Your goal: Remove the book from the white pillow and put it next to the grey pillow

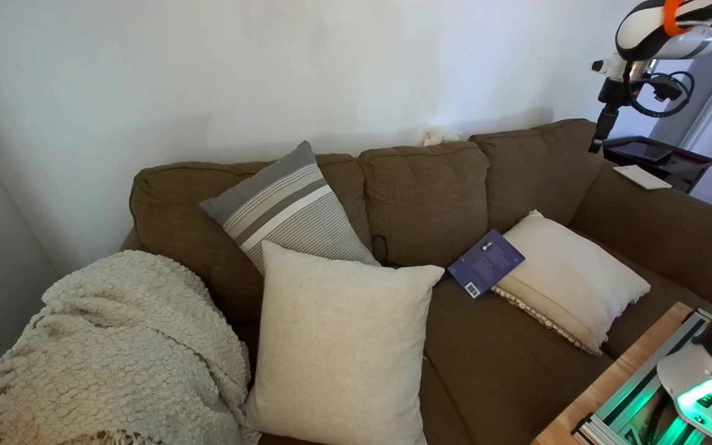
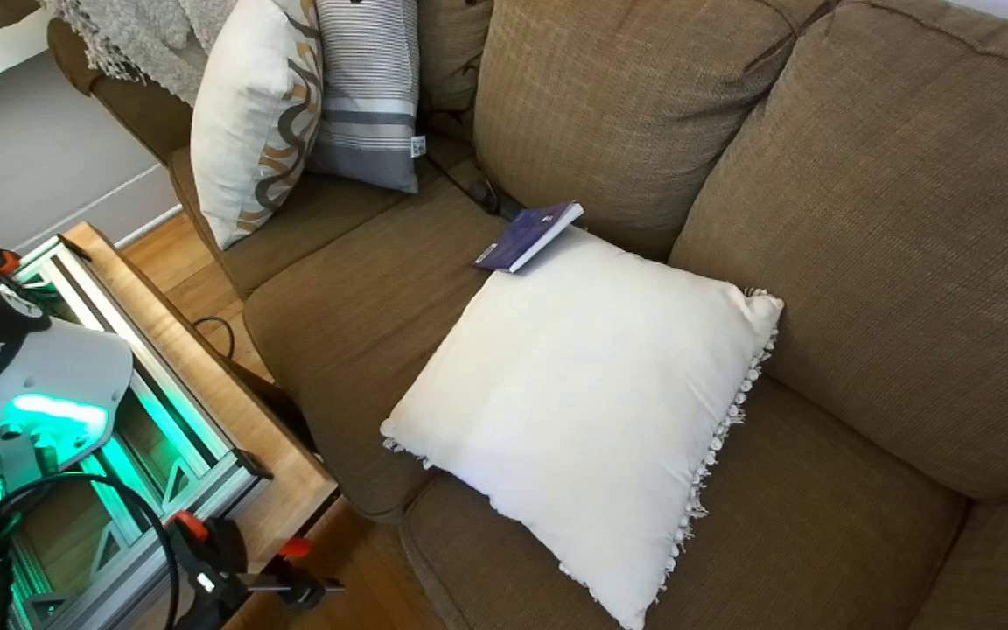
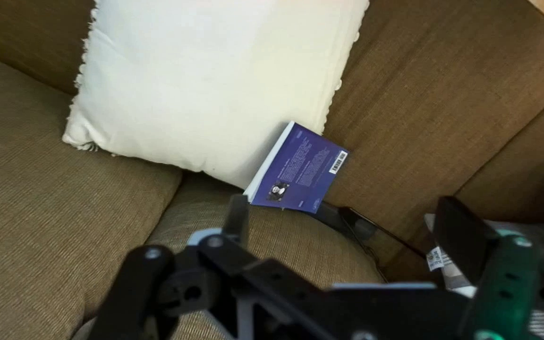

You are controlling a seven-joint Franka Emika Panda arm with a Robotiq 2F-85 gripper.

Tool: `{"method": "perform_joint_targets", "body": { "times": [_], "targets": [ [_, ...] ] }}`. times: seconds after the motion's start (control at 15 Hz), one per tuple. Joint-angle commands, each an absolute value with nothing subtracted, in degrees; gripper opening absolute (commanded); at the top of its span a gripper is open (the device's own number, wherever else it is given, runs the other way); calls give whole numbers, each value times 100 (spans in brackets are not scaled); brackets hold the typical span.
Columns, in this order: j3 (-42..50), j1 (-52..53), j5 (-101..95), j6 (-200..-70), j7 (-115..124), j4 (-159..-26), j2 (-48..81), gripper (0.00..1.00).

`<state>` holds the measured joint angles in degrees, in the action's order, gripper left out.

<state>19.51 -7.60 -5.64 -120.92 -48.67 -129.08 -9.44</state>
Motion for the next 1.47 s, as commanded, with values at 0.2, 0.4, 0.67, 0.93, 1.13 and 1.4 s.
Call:
{"method": "perform_joint_targets", "body": {
  "times": [0.2,0.4,0.67,0.93,1.13,1.4],
  "targets": [
    [2034,-1530,884,-10993,-6074,-11392,1499,100],
    [1785,-1702,623,-11183,-5842,-11637,1325,100],
    [1702,-1716,623,-11211,-5842,-11616,1272,100],
    [1403,-1838,1276,-11649,-5909,-11505,2025,100],
    [1118,-2047,1734,-12134,-5881,-11299,2909,100],
    [724,-2415,1757,-12187,-5819,-10527,4277,100]
  ]
}}
